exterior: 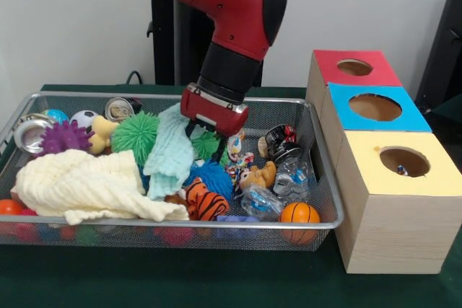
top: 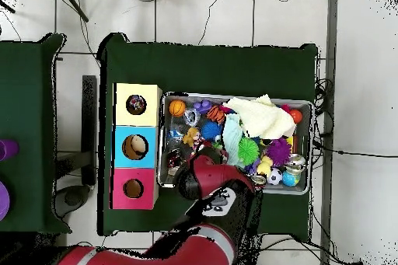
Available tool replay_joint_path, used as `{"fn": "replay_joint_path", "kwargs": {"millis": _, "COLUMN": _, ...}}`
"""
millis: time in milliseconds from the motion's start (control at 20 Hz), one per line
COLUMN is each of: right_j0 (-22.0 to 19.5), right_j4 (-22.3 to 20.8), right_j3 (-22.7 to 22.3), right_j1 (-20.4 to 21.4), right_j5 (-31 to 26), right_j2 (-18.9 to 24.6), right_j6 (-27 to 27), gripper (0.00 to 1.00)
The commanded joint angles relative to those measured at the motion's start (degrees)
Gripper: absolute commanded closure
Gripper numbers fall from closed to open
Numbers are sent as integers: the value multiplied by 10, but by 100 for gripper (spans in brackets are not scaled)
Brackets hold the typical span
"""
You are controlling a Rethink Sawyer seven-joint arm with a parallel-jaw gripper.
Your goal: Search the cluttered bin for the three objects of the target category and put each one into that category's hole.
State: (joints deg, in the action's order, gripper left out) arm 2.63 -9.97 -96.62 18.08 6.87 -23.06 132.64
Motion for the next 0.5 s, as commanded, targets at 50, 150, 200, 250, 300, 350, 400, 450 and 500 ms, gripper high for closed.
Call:
{"fn": "replay_joint_path", "kwargs": {"millis": 50, "right_j0": -67, "right_j4": -26, "right_j3": 10, "right_j1": -12, "right_j5": -43, "right_j2": 101, "right_j6": 16, "gripper": 0}}
{"fn": "replay_joint_path", "kwargs": {"millis": 150, "right_j0": -59, "right_j4": -19, "right_j3": 1, "right_j1": -4, "right_j5": -53, "right_j2": 97, "right_j6": 24, "gripper": 0}}
{"fn": "replay_joint_path", "kwargs": {"millis": 200, "right_j0": -54, "right_j4": -14, "right_j3": -2, "right_j1": 2, "right_j5": -61, "right_j2": 95, "right_j6": 27, "gripper": 0}}
{"fn": "replay_joint_path", "kwargs": {"millis": 250, "right_j0": -49, "right_j4": -9, "right_j3": -6, "right_j1": 8, "right_j5": -68, "right_j2": 93, "right_j6": 30, "gripper": 0}}
{"fn": "replay_joint_path", "kwargs": {"millis": 300, "right_j0": -45, "right_j4": -5, "right_j3": -9, "right_j1": 12, "right_j5": -73, "right_j2": 92, "right_j6": 32, "gripper": 0}}
{"fn": "replay_joint_path", "kwargs": {"millis": 350, "right_j0": -40, "right_j4": 4, "right_j3": -9, "right_j1": 19, "right_j5": -86, "right_j2": 91, "right_j6": 36, "gripper": 0}}
{"fn": "replay_joint_path", "kwargs": {"millis": 400, "right_j0": -38, "right_j4": 7, "right_j3": -11, "right_j1": 23, "right_j5": -91, "right_j2": 90, "right_j6": 38, "gripper": 0}}
{"fn": "replay_joint_path", "kwargs": {"millis": 450, "right_j0": -33, "right_j4": 13, "right_j3": -12, "right_j1": 30, "right_j5": -103, "right_j2": 89, "right_j6": 41, "gripper": 0}}
{"fn": "replay_joint_path", "kwargs": {"millis": 500, "right_j0": -31, "right_j4": 16, "right_j3": -13, "right_j1": 34, "right_j5": -110, "right_j2": 89, "right_j6": 42, "gripper": 0}}
